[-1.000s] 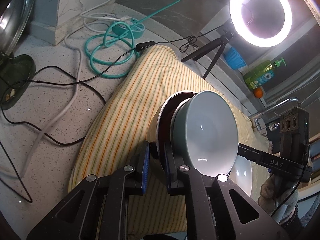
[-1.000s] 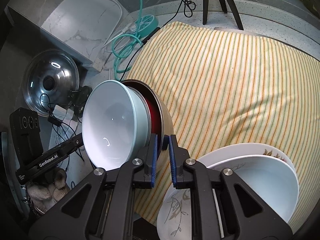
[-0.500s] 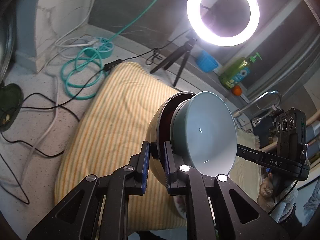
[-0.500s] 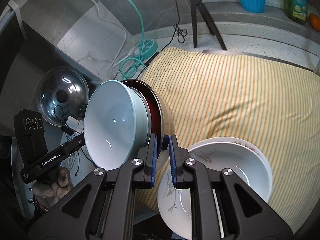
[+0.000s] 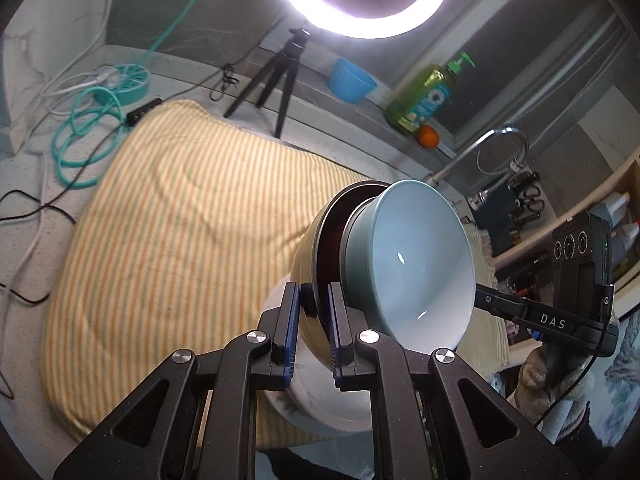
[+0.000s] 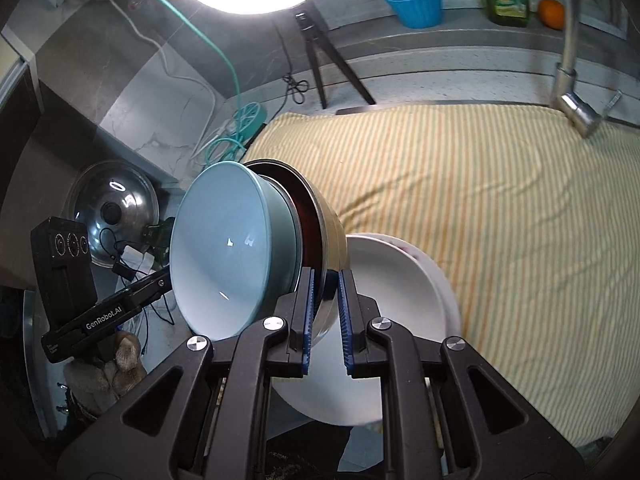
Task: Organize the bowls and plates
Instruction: 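Lift the nested bowls and carry them over the plate stack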
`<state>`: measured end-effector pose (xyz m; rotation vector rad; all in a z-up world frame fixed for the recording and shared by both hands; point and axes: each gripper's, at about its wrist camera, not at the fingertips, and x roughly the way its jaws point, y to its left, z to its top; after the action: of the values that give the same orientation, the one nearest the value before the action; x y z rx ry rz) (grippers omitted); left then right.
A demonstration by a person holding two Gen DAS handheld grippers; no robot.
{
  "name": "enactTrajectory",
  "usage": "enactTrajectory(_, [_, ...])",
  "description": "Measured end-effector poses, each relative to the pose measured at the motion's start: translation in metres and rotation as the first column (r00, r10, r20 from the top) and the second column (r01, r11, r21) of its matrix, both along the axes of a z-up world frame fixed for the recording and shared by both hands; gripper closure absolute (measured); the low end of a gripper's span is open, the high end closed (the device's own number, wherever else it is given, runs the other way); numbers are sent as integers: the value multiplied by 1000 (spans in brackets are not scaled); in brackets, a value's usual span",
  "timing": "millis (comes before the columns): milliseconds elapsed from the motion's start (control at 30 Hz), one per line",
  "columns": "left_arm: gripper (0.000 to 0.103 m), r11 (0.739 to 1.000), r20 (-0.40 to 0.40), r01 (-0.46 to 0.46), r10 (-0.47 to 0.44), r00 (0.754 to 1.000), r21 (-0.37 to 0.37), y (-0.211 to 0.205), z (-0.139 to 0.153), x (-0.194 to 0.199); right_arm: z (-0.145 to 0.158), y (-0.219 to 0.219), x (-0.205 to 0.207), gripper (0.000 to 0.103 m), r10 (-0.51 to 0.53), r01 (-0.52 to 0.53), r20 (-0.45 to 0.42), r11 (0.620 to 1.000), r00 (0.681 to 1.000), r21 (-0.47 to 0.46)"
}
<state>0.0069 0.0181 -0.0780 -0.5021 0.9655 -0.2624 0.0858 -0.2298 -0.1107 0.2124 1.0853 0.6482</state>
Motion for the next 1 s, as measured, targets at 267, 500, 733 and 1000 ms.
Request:
enactTrajectory(267, [93, 999, -50, 45, -44, 998, 10, -28, -11, -3, -19, -27, -8, 90, -31, 30, -42, 999, 999, -9])
enactTrajectory(500, [93, 998, -78, 56, -53, 996, 25, -38, -19, -6, -35, -38, -12, 90, -36, 35, -72, 999, 997, -7])
enactTrajectory(733, [93, 997, -91, 62, -58, 994, 44, -42, -24, -4, -44, -40, -11, 90, -37, 36, -92, 999, 995, -10])
enactTrajectory(1000, [93, 996, -93, 69, -63, 994, 58, -45, -26, -3, -49, -41, -8, 90, -37, 36, -97, 999, 995, -14])
